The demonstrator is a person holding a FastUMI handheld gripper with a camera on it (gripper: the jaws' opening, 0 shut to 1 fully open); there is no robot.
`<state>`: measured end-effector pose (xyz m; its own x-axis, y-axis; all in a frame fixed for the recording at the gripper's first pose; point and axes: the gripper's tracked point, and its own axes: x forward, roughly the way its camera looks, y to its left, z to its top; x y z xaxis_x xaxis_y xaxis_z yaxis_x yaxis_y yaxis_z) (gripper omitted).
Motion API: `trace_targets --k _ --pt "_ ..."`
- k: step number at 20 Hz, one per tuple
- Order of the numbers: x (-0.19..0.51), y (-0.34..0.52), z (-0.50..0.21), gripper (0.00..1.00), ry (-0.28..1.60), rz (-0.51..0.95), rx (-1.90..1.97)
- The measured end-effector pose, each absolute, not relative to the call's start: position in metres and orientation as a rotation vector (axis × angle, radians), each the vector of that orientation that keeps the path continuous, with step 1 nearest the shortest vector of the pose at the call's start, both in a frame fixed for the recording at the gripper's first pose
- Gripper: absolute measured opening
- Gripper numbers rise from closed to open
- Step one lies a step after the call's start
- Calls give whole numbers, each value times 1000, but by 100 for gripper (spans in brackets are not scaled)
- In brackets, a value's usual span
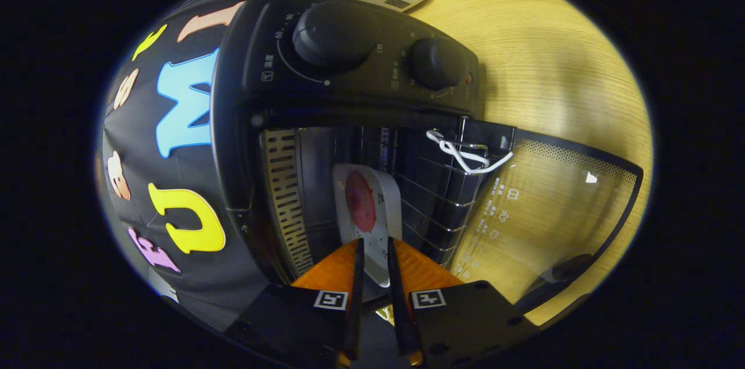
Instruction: Open the toaster oven, put the food inside, and close the toaster oven door.
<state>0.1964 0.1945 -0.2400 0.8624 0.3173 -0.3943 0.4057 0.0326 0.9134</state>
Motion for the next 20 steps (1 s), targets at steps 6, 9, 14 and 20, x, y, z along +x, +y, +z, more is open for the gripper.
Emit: trace_targets --k 6,9,14,20 --pt "169 197 -230 92 608 -25 1484" --pt "151 199 -227 98 622 -4 1436" --pt "113 212 -227 98 679 79 1329" --pt "66 220 -239 98 741 150 1075"
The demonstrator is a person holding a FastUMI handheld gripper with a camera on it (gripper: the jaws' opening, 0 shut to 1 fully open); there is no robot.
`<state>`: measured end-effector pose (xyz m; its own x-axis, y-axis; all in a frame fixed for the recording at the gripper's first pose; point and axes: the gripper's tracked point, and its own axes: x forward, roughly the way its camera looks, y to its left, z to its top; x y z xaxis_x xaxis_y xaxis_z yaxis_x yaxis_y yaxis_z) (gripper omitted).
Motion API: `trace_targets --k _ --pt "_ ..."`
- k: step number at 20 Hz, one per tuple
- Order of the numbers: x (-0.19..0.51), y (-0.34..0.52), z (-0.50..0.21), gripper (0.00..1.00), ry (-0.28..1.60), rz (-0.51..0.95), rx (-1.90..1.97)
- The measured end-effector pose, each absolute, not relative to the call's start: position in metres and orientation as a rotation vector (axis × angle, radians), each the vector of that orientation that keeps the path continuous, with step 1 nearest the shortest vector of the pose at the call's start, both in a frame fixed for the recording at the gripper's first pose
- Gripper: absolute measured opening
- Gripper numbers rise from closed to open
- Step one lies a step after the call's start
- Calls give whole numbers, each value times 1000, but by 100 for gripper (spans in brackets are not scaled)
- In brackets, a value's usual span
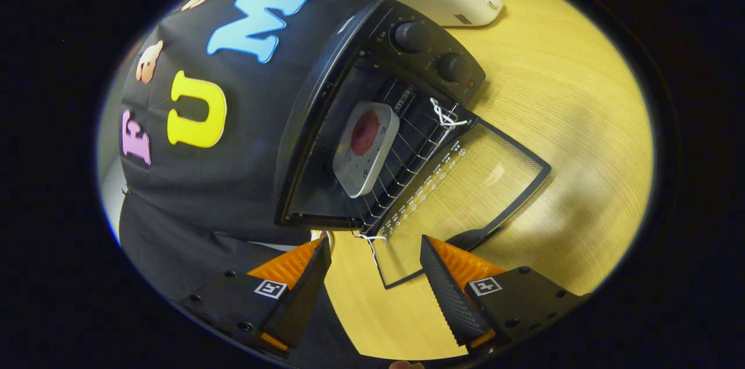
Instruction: Open the toaster oven, put the food inside, and close the toaster oven door.
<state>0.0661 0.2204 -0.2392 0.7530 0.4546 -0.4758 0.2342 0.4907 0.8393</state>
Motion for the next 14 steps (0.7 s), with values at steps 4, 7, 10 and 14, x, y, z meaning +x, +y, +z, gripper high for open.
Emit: trace_targets --k 4,7,10,14 --pt "47 224 -247 98 769 175 930" --pt "31 232 -257 98 802 211 798" --pt "12 235 -270 98 842 225 641" --pt "0 235 -283 98 870 243 446"
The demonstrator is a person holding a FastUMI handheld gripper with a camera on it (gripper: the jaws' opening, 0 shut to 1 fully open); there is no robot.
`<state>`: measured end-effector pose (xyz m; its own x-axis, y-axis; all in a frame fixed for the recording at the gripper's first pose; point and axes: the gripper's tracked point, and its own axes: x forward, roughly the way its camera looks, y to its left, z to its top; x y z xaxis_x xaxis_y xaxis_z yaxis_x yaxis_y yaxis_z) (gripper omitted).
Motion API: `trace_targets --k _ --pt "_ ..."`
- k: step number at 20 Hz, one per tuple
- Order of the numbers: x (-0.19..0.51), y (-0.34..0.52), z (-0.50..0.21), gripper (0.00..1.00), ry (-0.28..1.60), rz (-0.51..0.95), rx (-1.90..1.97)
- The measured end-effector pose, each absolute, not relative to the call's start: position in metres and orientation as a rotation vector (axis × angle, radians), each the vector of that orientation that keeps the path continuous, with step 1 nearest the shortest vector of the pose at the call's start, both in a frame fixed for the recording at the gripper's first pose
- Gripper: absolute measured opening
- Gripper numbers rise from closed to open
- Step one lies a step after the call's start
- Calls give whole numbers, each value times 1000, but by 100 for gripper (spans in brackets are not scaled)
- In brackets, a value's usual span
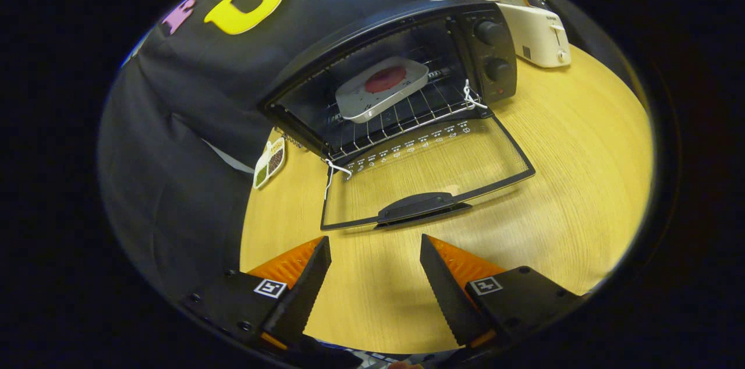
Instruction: Open the toaster oven, put the food inside, and close the toaster oven door.
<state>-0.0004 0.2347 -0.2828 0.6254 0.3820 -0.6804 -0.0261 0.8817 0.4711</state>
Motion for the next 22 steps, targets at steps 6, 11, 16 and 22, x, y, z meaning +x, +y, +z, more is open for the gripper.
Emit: trace_targets --k 6,11,16,22 --pt "-18 217 -312 98 949 220 175" --pt "-27 202 -331 98 994 187 50" --pt "-25 184 -349 98 1011 138 -61" --pt "-1 180 -352 99 987 76 -46"
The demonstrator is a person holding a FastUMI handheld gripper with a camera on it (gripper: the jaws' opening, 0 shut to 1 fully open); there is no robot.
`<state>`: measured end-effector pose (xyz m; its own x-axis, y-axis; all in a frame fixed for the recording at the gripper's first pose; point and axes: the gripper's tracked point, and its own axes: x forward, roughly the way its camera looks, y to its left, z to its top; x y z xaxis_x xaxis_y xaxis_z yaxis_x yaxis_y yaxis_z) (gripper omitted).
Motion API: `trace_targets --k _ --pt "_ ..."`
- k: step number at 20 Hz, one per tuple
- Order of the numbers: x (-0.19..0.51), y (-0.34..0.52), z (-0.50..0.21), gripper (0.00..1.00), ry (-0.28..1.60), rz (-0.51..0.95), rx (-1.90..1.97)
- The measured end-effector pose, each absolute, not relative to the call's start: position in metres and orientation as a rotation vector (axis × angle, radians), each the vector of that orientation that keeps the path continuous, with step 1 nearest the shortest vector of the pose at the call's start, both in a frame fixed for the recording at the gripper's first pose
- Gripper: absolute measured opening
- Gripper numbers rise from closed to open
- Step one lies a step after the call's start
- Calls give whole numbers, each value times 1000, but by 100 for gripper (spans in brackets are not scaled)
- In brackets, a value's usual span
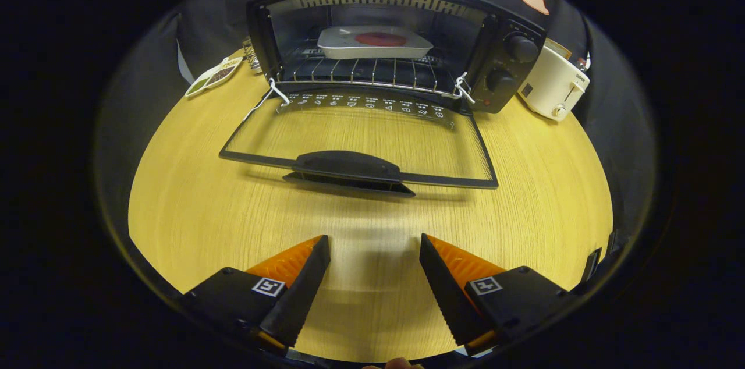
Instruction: Open the toaster oven, put the food inside, and close the toaster oven door.
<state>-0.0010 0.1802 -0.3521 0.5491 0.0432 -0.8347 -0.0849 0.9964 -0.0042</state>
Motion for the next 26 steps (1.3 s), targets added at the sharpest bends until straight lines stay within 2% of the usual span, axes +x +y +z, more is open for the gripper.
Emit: trace_targets --k 10,17,26 --pt "36 190 -352 99 988 35 38" --pt "37 190 -349 99 998 45 10" --pt "32 192 -304 99 907 68 19"
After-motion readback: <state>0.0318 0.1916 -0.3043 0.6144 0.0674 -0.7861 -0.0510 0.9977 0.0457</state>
